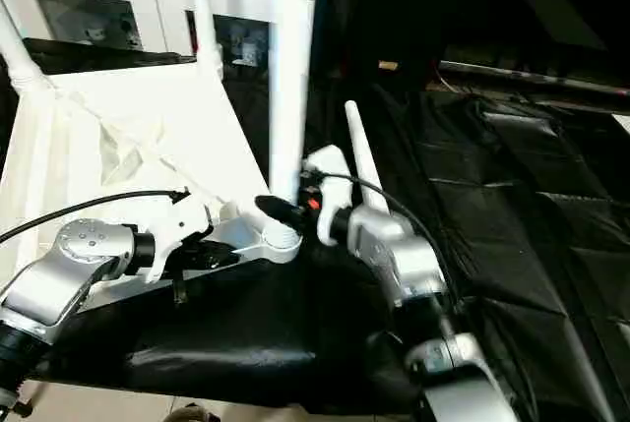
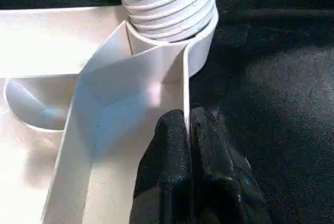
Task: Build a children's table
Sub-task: Insert table leg to table base
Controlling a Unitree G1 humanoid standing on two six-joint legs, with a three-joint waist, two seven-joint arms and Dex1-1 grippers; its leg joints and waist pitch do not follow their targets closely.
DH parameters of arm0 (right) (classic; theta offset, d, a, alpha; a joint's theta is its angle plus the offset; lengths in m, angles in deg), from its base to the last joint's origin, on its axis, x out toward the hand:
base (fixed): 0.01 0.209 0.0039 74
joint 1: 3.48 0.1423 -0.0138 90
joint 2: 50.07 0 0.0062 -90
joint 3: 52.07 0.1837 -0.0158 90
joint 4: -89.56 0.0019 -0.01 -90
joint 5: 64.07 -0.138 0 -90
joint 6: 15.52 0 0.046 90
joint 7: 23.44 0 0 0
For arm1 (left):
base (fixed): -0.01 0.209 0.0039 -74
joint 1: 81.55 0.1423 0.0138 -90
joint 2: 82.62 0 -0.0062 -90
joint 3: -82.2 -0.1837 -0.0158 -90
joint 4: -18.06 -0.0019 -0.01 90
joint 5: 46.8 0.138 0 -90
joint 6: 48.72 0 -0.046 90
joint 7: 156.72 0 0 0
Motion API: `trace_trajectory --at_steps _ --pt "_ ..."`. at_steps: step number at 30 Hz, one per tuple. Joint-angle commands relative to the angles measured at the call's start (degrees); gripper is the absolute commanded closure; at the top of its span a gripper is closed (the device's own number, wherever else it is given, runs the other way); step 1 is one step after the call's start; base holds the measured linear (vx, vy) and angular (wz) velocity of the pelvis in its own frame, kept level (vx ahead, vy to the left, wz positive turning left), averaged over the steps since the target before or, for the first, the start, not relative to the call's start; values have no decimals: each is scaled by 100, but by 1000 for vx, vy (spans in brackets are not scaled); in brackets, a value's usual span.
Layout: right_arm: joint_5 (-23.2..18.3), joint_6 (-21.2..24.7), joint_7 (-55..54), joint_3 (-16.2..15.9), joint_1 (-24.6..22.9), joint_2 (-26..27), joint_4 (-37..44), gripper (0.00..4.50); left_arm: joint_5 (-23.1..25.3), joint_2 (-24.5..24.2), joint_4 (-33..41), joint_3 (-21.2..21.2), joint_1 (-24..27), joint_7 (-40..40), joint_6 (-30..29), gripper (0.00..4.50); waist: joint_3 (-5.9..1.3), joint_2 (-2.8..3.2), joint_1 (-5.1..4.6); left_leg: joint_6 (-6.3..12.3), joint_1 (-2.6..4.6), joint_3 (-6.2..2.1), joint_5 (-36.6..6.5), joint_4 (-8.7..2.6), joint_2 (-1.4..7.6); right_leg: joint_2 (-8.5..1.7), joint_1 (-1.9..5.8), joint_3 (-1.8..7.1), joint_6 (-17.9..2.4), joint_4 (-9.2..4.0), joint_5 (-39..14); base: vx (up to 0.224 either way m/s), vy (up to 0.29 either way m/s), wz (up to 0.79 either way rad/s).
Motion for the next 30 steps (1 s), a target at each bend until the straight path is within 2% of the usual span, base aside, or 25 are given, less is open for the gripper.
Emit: trace_trajectory --at_steps 1,2,4,5,8,9,10,12,17,22,23,24,26,27,28,30 --pt "-48 -38 53 47 -264 22 -200 259 -12 16 47 -36 -95 -121 21 450 -364 156 -16 -357 112 -63 -2059 -455 177 -356 186 225 -959 -462 -1576 0 0 0" --pt "-53 -76 53 66 -301 36 -219 259 -12 14 33 -35 -106 -127 22 450 -365 158 -9 -350 122 -67 -2081 -458 180 -357 185 222 -977 -461 -1574 0 0 0" --pt "-87 -178 29 131 -422 84 -258 259 -5 10 -3 -36 -137 -142 30 450 -358 206 -7 -360 117 -75 -2111 -465 180 -351 184 220 -998 -456 -1549 0 0 0" --pt "-105 -293 -2 176 -553 131 -276 259 5 9 -36 -42 -170 -155 37 450 -357 199 -9 -364 121 -75 -2187 -466 179 -354 183 220 -997 -469 -1603 0 0 0" --pt "-87 -532 -37 178 -757 201 -277 260 25 21 -88 -48 -222 -170 48 450 -344 233 -3 -365 130 -85 -2330 -476 179 -354 170 220 -988 -490 -1701 0 0 0" --pt "-87 -532 -37 178 -757 201 -277 260 25 21 -88 -48 -222 -170 48 450 -342 224 -8 -362 127 -93 -2386 -483 177 -355 178 217 -974 -493 -1807 0 0 0" --pt "-54 -628 -36 169 -810 221 -292 260 33 28 -111 -49 -242 -174 53 450 -339 258 -4 -371 132 -100 -2418 -485 175 -357 175 217 -969 -496 -1861 0 0 0" --pt "306 -1232 -11 -104 -1064 195 -341 260 67 40 -174 -55 -287 -186 80 450 -334 275 -8 -383 138 -96 -2514 -484 179 -363 157 223 -944 -528 -1960 0 0 0" --pt "532 -1656 31 -280 -1236 183 -324 260 100 63 -244 -70 -329 -186 120 450 -333 289 -8 -347 144 -112 -2622 -497 184 -367 154 230 -890 -555 -2210 0 0 0" --pt "768 -1827 22 -464 -1152 62 -380 260 118 68 -259 -75 -332 -202 144 450 -338 272 -15 -332 139 -118 -2636 -506 186 -361 159 223 -875 -557 -2286 0 0 0" --pt "841 -1874 36 -523 -1091 24 -420 260 123 70 -258 -74 -330 -217 150 450 -336 238 -23 -321 135 -108 -2634 -504 186 -363 155 228 -866 -567 -2311 0 0 0" --pt "862 -1844 60 -548 -1040 4 -436 260 127 64 -255 -77 -325 -227 161 450 -336 260 -19 -317 138 -113 -2640 -505 185 -366 152 229 -866 -562 -2341 0 0 0" --pt "932 -1768 167 -616 -875 -54 -501 260 148 43 -237 -93 -305 -266 198 450 -335 227 -26 -302 133 -119 -2632 -507 186 -369 158 223 -843 -559 -2432 0 0 0" --pt "950 -1748 202 -634 -832 -68 -521 260 155 36 -232 -99 -299 -277 209 450 -332 235 -34 -302 135 -116 -2648 -508 188 -367 149 226 -839 -567 -2456 0 0 0" --pt "1023 -1707 422 -735 -672 -140 -645 260 211 3 -220 -155 -269 -312 259 450 -329 163 -53 -286 133 -104 -2655 -503 189 -367 144 227 -816 -586 -2529 0 0 0" --pt "1049 -1702 566 -788 -564 -186 -770 260 252 -6 -207 -198 -241 -326 282 450 -329 147 -42 -246 132 -99 -2538 -501 193 -377 142 236 -780 -584 -2554 0 0 0"
